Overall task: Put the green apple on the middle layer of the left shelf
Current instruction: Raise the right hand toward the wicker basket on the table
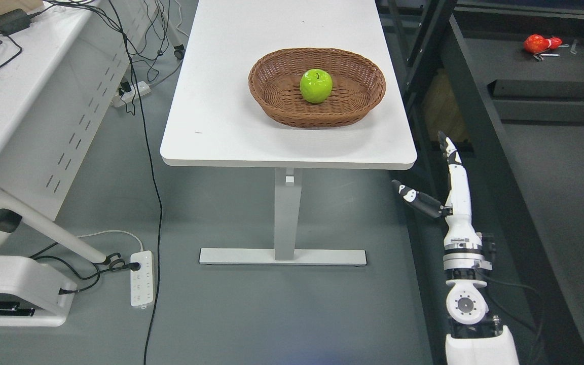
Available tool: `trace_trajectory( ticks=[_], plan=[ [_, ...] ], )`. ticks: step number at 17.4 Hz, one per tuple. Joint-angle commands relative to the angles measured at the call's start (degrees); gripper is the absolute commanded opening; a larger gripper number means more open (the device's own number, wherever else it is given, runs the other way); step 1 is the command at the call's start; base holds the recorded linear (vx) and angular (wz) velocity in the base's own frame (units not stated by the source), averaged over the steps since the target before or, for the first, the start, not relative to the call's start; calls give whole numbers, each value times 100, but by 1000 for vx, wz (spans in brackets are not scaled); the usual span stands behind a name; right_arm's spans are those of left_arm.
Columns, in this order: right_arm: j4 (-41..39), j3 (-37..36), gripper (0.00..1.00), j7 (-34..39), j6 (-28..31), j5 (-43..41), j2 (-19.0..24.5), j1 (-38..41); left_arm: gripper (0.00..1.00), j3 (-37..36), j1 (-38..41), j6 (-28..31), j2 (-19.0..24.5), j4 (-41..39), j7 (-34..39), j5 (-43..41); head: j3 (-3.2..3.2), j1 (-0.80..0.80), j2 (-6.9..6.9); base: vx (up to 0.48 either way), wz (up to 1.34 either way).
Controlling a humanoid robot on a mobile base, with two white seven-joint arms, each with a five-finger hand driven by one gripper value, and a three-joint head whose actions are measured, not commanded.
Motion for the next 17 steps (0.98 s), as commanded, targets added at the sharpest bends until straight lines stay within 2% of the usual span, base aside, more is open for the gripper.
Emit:
trace_trajectory(
  ticks=[1, 4, 11, 17],
  plan=[
    [-441, -341, 100, -7, -679, 1073, -671, 14, 100, 0, 0, -2, 100, -1, 2, 0, 0, 0, 0, 0, 0],
    [-476, -350, 100, 89, -452, 1073, -671, 5, 100, 0, 0, -2, 100, -1, 2, 0, 0, 0, 0, 0, 0],
    [-644, -289, 100, 142, -469, 1073, -478, -232, 100, 0, 0, -2, 100, -1, 2, 0, 0, 0, 0, 74, 30],
    [-626, 184, 100, 608, -469, 1125, -442, -434, 100, 0, 0, -2, 100, -1, 2, 0, 0, 0, 0, 182, 195]
  ],
)
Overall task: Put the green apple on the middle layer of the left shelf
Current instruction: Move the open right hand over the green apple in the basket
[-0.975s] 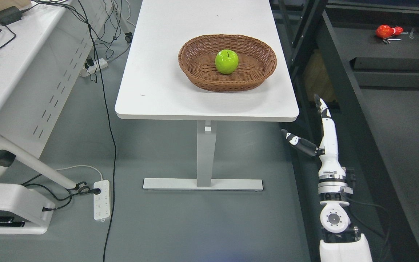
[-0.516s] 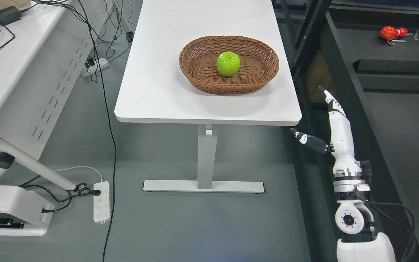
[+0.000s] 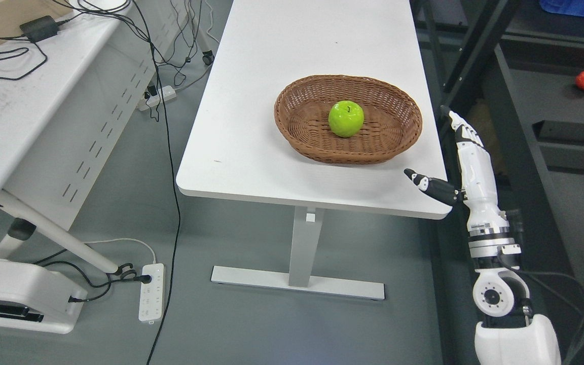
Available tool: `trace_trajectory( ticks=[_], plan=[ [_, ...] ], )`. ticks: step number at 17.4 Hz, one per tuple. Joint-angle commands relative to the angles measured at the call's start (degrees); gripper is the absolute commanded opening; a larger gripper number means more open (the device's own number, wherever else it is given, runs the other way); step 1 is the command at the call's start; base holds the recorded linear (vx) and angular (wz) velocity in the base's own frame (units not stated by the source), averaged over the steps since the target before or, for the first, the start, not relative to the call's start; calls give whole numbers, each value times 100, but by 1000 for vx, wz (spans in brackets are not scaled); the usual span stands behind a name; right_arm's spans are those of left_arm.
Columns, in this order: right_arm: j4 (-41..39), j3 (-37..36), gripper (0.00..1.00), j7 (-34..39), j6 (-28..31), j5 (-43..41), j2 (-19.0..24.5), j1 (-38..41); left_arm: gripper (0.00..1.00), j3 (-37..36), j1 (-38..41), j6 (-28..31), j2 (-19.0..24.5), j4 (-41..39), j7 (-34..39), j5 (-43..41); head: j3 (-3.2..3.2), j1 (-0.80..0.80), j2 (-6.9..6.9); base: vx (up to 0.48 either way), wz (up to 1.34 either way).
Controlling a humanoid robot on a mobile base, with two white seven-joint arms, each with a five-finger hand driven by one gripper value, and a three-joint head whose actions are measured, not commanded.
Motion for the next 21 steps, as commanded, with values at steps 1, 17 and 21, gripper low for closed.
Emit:
trace_trajectory(
  ticks=[1, 17, 21],
  plan=[
    [-117, 480, 100, 229, 2, 102, -14, -197, 100, 0, 0, -2, 100, 1, 2, 0, 0, 0, 0, 201, 346],
    [1280, 1782, 100, 757, -358, 972, -1050, -1077, 100, 0, 0, -2, 100, 1, 2, 0, 0, 0, 0, 160, 107],
    [1517, 1922, 100, 766, -437, 1051, -1253, -1111, 100, 0, 0, -2, 100, 1, 2, 0, 0, 0, 0, 47, 6]
  ],
)
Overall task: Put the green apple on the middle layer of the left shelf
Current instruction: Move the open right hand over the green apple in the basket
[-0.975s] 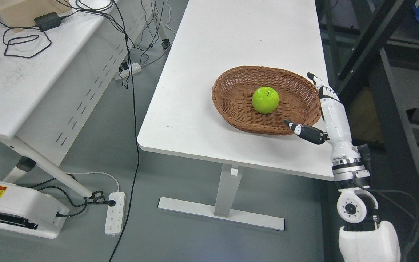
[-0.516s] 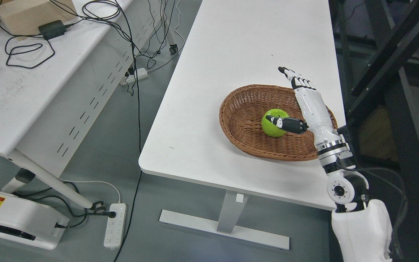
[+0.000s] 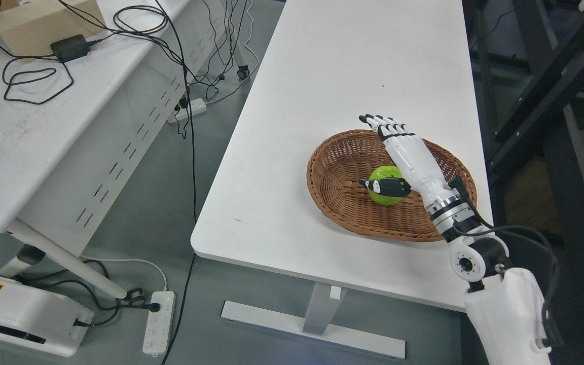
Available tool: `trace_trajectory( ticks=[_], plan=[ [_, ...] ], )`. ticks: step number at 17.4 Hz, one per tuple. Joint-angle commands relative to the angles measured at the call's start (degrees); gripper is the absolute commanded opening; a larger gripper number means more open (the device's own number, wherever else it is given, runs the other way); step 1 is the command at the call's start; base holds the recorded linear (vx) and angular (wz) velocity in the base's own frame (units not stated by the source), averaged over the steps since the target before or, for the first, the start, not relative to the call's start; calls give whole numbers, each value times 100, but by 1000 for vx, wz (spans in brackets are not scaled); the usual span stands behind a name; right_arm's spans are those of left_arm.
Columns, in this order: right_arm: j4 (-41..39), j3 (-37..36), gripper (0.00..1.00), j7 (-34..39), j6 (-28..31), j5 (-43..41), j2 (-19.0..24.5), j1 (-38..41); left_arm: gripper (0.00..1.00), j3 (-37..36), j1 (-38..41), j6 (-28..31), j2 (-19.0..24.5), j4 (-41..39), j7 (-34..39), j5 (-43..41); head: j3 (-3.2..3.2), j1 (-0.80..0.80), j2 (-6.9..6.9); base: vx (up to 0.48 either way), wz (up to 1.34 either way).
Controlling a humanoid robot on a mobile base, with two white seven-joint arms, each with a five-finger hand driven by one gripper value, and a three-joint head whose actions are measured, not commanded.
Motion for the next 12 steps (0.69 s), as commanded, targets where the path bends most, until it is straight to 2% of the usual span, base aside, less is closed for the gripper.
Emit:
trace_trajectory(
  ticks=[1, 12],
  plan=[
    [646, 572, 100, 2, -51, 273, -581, -84, 100, 0, 0, -2, 100, 0, 2, 0, 0, 0, 0, 14, 0],
    [1157, 634, 99, 248, 1, 424, -607, -374, 100, 0, 0, -2, 100, 0, 2, 0, 0, 0, 0, -4, 0]
  ],
)
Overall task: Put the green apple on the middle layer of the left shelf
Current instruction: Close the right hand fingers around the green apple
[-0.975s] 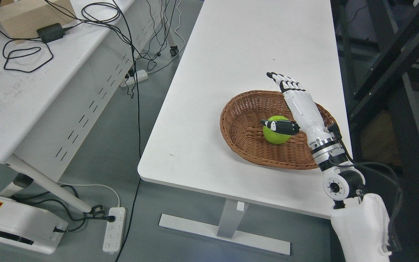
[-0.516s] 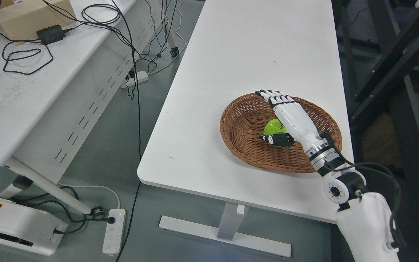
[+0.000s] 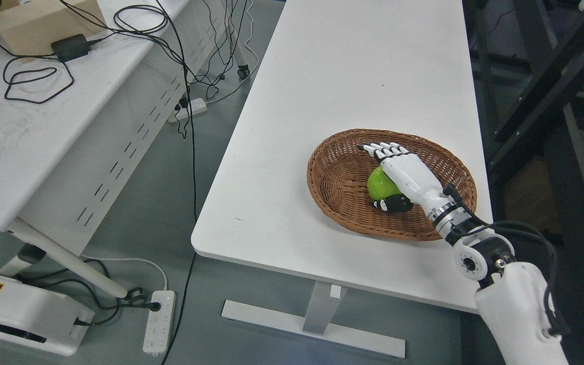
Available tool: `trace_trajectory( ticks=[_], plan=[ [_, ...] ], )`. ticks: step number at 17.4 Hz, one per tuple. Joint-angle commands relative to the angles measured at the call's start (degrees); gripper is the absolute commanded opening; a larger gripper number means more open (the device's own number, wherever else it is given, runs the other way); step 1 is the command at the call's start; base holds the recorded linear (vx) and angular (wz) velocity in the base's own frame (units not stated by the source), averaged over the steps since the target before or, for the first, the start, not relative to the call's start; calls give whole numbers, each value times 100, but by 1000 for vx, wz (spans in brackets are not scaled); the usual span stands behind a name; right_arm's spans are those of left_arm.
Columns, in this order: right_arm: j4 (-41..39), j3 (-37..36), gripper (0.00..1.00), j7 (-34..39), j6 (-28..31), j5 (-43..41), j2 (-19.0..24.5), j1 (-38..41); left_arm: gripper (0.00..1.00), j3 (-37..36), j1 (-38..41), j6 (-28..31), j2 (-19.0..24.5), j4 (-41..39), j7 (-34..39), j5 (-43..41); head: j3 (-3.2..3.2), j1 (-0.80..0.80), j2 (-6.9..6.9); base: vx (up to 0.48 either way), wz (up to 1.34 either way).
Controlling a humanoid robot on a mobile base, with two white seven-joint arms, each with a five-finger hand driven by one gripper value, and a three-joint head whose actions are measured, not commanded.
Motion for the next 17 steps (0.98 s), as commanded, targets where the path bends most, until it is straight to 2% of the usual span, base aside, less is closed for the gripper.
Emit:
trace_trajectory(
  ticks=[1, 3, 6, 11, 12, 14, 17],
  plan=[
    [464, 187, 99, 15, 17, 43, -187, -77, 100, 0, 0, -2, 100, 0, 2, 0, 0, 0, 0, 0, 0],
    [456, 178, 93, 15, 17, 43, -222, -77, 100, 0, 0, -2, 100, 0, 2, 0, 0, 0, 0, 0, 0],
    [456, 126, 70, 15, 25, 51, -230, -77, 100, 0, 0, -2, 100, 0, 2, 0, 0, 0, 0, 0, 0],
    [447, -58, 6, 23, 25, 43, -310, -51, 100, 0, 0, -2, 100, 0, 2, 0, 0, 0, 0, 0, 0],
    [438, -111, 1, 24, 25, 34, -318, -42, 100, 0, 0, -2, 100, 0, 2, 0, 0, 0, 0, 0, 0],
    [420, -321, 1, 24, 17, -19, -318, -25, 100, 0, 0, -2, 100, 0, 2, 0, 0, 0, 0, 0, 0],
    [114, -1146, 0, 321, -27, -334, -249, 54, 100, 0, 0, -2, 100, 0, 2, 0, 0, 0, 0, 0, 0]
  ],
)
